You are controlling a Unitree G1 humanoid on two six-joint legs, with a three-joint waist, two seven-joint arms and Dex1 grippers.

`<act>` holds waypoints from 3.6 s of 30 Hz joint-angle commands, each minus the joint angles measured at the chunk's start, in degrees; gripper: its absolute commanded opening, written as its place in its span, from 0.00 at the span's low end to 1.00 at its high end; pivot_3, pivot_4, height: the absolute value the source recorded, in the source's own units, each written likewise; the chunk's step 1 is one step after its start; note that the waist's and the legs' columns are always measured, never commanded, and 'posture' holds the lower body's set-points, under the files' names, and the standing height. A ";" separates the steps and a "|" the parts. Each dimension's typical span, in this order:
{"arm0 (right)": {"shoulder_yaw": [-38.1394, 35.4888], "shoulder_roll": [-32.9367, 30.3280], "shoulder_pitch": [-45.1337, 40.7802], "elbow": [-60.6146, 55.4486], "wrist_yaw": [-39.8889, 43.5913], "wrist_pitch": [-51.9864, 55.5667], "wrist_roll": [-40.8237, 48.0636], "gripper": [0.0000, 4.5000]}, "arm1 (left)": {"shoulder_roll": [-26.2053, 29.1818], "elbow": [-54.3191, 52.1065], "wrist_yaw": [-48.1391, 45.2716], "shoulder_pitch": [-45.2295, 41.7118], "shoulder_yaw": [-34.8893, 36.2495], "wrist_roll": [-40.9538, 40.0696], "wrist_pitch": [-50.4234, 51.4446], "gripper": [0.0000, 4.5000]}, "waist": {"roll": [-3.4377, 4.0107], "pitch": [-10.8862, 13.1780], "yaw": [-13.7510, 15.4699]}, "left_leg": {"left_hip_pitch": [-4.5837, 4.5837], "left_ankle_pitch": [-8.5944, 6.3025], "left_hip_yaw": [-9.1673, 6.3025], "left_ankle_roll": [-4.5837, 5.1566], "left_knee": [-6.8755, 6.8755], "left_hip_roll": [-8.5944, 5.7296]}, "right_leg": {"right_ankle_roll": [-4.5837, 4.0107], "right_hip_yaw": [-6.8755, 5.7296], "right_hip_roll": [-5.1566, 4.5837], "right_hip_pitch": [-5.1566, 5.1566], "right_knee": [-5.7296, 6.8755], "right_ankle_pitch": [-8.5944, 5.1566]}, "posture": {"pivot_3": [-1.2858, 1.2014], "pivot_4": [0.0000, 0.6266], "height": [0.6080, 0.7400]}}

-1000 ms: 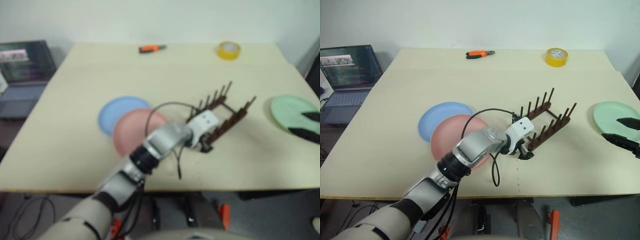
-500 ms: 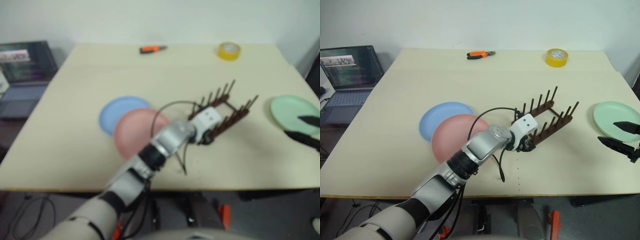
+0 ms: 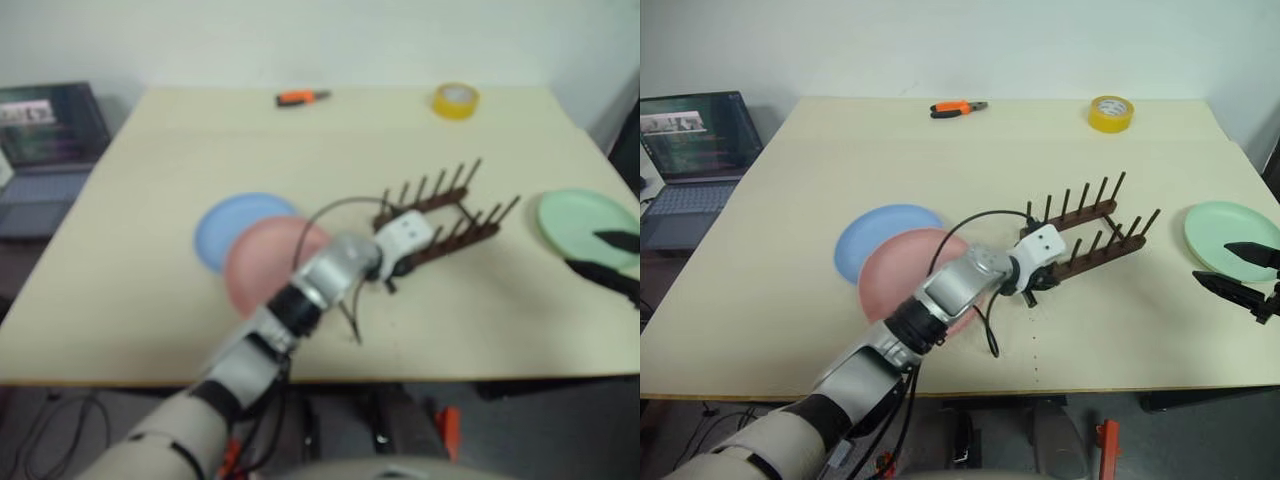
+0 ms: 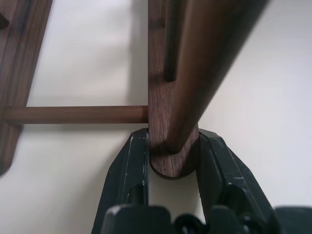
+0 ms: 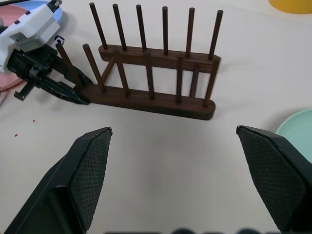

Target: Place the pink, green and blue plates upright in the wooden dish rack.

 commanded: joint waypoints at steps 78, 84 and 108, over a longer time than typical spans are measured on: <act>13.11 3.59 -7.70 -0.48 -12.73 -1.49 -6.96 0.23 | 6.41 -7.41 -32.72 -8.12 7.76 9.76 -13.77 0.29 | 0.25 -0.14 0.25 | -0.73 -0.03 -0.01 0.07 0.12 0.09 | 0.30 -0.12 0.00 -0.58 0.14 0.14 | 0.52 0.24 1.00; 15.75 4.98 -9.19 0.17 -16.87 -3.07 -10.30 0.00 | 2.95 -8.47 -27.68 -4.25 2.42 12.11 -10.80 0.00 | 0.31 -0.18 0.33 | -0.69 -0.03 -0.02 0.07 0.16 0.08 | 0.33 -0.11 0.00 -0.51 0.12 0.16 | 0.52 0.24 1.00; 33.07 9.11 -16.59 4.78 -24.52 -4.09 -24.86 0.00 | -5.50 1.73 -16.95 -4.32 -2.23 15.33 -8.61 0.00 | 0.34 -0.20 0.40 | -0.72 -0.03 -0.02 0.08 0.17 0.05 | 0.38 -0.10 0.00 -0.52 0.07 0.18 | 0.52 0.24 1.00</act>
